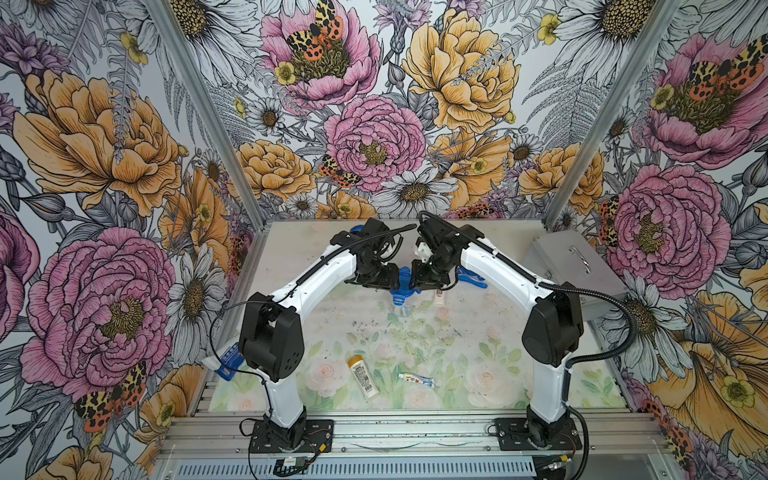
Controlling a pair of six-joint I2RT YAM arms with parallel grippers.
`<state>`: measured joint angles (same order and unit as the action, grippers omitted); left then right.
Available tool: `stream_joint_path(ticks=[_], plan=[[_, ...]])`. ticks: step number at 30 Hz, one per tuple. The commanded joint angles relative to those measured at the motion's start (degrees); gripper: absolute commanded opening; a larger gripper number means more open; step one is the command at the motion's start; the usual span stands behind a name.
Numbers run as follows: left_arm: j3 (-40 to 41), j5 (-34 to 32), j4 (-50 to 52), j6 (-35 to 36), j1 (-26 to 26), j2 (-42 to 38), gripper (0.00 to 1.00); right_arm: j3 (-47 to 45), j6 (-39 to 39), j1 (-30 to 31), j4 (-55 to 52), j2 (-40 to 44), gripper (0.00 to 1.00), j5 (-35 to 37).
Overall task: Pack away toiletry kits
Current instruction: Close the fastener on the container.
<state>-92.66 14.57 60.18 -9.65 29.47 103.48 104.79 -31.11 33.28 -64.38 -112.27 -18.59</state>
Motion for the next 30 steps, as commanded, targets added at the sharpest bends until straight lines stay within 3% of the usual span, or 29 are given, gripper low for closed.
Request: stream_joint_path(ticks=[1, 30], plan=[[1.21, 1.47, -0.26, -0.19, -0.39, -0.43, 0.54, 0.62, 1.49, 0.13, 0.48, -2.43, 0.37, -1.36], [2.48, 3.01, -1.28, -1.76, -0.51, 0.27, 0.51, 3.93, 3.84, -0.05, 1.01, -7.44, 0.43, -3.65]])
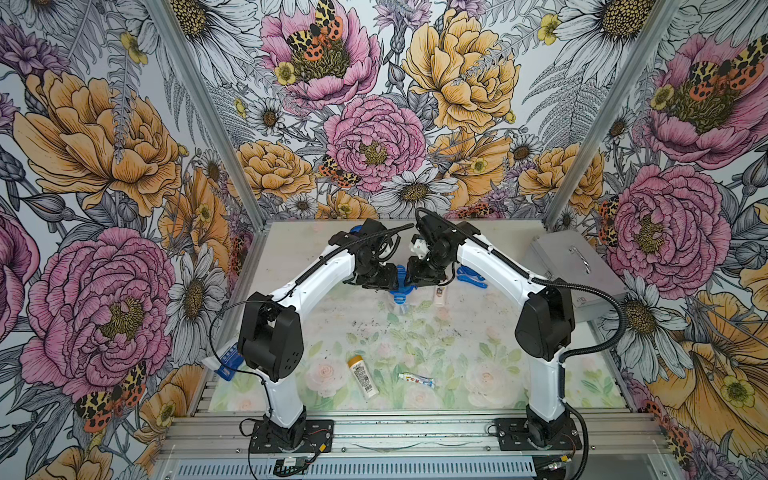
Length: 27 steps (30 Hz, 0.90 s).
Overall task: Pack away toiletry kits
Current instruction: Close the fastener on the container.
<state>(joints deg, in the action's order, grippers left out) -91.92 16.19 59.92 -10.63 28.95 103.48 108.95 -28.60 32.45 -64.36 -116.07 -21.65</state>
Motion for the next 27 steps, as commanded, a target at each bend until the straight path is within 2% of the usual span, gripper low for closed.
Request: stream_joint_path(ticks=[1, 17, 27], plan=[[2.06, 1.63, -1.27, -0.92, 0.00, 0.25, 0.51, -0.22, 1.44, 0.73, 0.99, -3.79, 0.43, -0.80], [2.71, 5.41, -3.90, -3.18, -0.43, 3.25, 0.51, -0.73, 3.95, 0.39, 2.87, -5.03, 0.47, -6.83], [5.92, 11.80, -9.77, -7.44, -2.74, 2.47, 0.51, -1.53, 4.52, 0.06, 5.21, -4.90, 0.47, -9.40]])
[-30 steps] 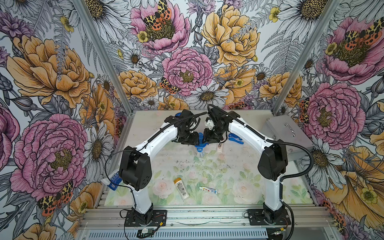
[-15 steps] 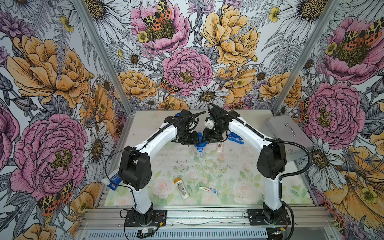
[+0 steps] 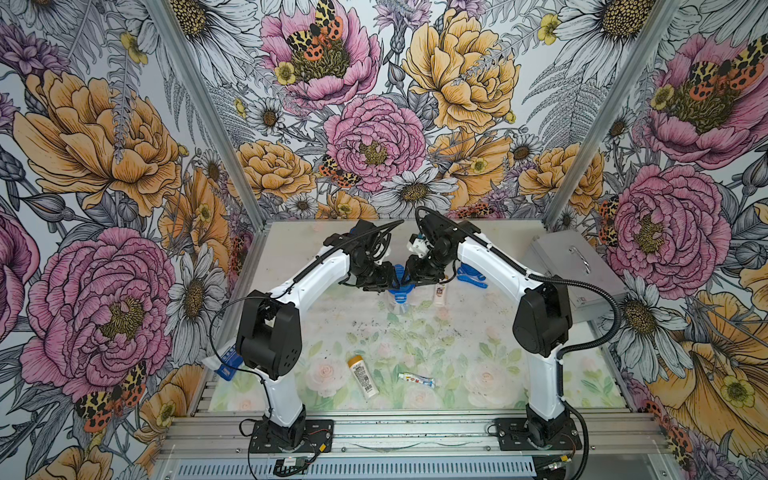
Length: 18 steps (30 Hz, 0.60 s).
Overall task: Pack away toiletry kits
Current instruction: Close the fastener on the container.
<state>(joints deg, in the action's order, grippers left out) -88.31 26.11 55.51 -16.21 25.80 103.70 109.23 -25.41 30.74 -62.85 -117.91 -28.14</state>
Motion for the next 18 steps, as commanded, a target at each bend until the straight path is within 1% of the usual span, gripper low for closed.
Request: stream_joint_path(ticks=[1, 9, 12, 14, 18], plan=[[2.27, 1.99, -5.46, -1.92, 0.34, 2.30, 0.51, -1.95, 1.34, 1.74, 3.71, -3.04, 0.47, -2.80], [3.49, 2.96, -6.21, -3.20, 0.13, 1.18, 0.51, -2.74, 1.97, 1.73, 4.62, -1.97, 0.47, -2.10], [4.13, 3.00, -6.25, -3.26, -0.18, 1.16, 0.51, -2.95, 2.20, 1.66, 4.92, -1.61, 0.50, -1.96], [4.46, 2.90, -6.26, -3.56, -0.57, -1.17, 0.52, -3.36, 2.21, 1.69, 5.01, -1.22, 0.52, -1.73], [5.37, 2.99, -6.21, -4.40, -1.85, -2.76, 0.56, -4.01, 2.03, 1.60, 5.10, -0.22, 0.56, -0.76]])
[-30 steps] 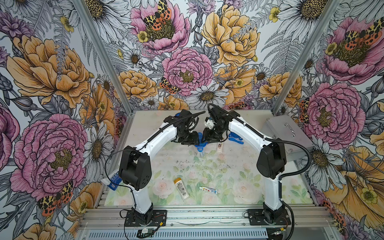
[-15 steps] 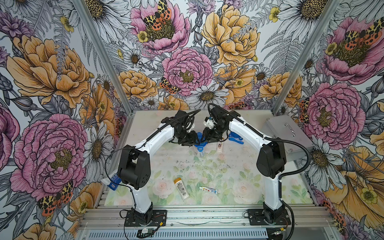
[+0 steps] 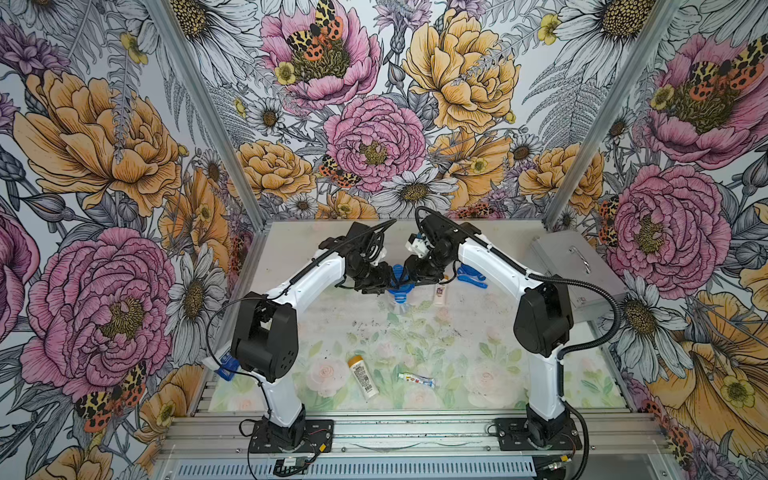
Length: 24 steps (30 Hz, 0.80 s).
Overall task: Pack away toiletry kits
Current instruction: Close the fastener on the container.
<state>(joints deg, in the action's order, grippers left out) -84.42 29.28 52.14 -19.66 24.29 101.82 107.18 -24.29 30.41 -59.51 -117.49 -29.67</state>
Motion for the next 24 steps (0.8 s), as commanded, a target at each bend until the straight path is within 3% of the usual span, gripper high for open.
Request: stream_joint_path(ticks=[1, 19, 24], plan=[[1.67, -0.18, -2.84, -1.10, -0.57, -1.30, 0.56, -1.97, 0.82, 1.89, 1.76, -0.41, 0.57, 0.97], [-0.73, -2.32, -0.09, -1.04, -2.62, -4.44, 0.59, -2.85, 0.14, 1.07, 1.76, 3.39, 0.74, 2.95], [-3.82, -1.90, 0.19, -0.40, -3.76, -3.57, 0.54, -1.63, 2.11, 0.99, 1.85, 4.28, 0.76, 2.60]])
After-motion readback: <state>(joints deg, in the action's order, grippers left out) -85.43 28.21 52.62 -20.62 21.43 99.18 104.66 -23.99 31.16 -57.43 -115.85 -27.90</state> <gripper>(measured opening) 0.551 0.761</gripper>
